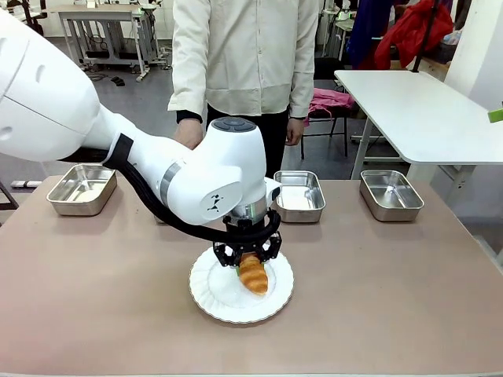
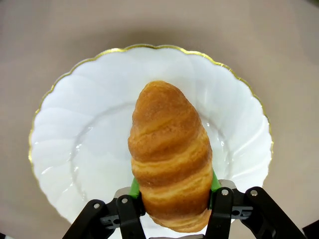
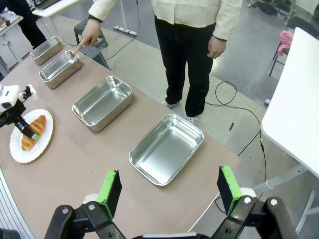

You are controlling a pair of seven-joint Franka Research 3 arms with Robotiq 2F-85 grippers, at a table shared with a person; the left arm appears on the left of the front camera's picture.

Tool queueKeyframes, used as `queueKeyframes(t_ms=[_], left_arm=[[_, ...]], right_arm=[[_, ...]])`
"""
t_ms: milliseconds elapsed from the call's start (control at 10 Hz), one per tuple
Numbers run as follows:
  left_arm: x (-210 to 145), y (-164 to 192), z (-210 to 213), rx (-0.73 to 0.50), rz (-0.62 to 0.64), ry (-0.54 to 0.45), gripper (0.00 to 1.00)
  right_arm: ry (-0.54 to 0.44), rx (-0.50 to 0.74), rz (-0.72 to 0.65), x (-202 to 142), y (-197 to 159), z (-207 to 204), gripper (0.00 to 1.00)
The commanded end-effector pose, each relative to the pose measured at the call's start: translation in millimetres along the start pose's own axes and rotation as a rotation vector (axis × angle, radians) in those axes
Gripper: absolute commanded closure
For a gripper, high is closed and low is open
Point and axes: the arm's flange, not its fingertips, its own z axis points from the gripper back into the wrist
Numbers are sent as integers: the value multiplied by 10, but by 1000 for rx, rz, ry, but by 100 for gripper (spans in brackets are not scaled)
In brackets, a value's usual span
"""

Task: Place the bread in the container.
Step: Place the Butter Roll into the Airtight Container indicated by the human.

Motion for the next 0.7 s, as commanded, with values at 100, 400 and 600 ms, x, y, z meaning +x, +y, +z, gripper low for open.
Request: queueKeyframes(t_ms=[100,400,600], left_arm=[[233,257,843,-27,-76,-174,57],[801,897,1560,-3,-136,-208,57],[1289,1467,1723,46,-215,-180,57]], right_arm=[[-10,4,2,12,3,-6,0],[-10,4,2,12,3,-6,0],[-10,4,2,12,3,-6,0]])
